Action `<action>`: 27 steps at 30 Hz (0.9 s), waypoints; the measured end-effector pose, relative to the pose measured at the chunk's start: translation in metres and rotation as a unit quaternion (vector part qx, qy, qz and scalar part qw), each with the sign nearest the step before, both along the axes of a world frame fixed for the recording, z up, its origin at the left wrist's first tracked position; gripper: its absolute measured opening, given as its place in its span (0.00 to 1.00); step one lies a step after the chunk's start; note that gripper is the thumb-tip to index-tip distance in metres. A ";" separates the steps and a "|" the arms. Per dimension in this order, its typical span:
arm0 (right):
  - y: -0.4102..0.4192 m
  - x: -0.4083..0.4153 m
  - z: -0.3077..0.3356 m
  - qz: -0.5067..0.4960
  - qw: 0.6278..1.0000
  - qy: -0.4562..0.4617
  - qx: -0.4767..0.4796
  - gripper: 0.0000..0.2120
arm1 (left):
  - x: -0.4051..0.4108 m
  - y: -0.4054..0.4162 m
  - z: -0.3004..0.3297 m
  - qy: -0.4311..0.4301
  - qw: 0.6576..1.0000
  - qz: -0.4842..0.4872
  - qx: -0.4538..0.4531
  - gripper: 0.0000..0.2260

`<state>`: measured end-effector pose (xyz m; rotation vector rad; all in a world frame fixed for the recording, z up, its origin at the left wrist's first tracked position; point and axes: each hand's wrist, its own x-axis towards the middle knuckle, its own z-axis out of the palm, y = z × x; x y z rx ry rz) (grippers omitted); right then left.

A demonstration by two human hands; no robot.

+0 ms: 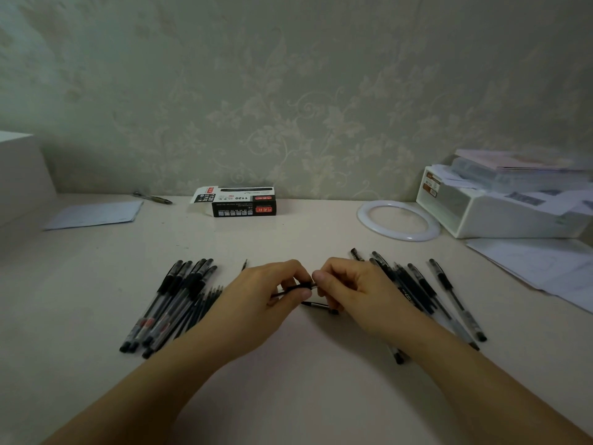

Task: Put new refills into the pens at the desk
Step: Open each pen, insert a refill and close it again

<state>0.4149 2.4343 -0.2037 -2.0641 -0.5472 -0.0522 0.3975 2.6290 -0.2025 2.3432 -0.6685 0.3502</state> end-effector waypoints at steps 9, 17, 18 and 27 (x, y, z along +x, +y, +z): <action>0.003 -0.003 0.000 -0.063 0.991 -0.096 -0.069 0.20 | 0.001 0.000 0.001 -0.032 0.998 0.047 -0.032 0.02; 0.000 -0.005 -0.008 -0.040 0.971 -0.083 -0.219 0.18 | 0.005 0.003 -0.002 -0.008 0.995 0.096 -0.033 0.01; 0.000 -0.005 -0.007 -0.039 0.970 -0.088 -0.222 0.14 | 0.005 0.003 -0.003 -0.005 0.995 0.091 -0.027 0.01; -0.001 -0.003 -0.003 -0.060 0.977 -0.095 -0.180 0.04 | 0.005 0.006 -0.006 0.018 0.996 0.086 0.002 0.02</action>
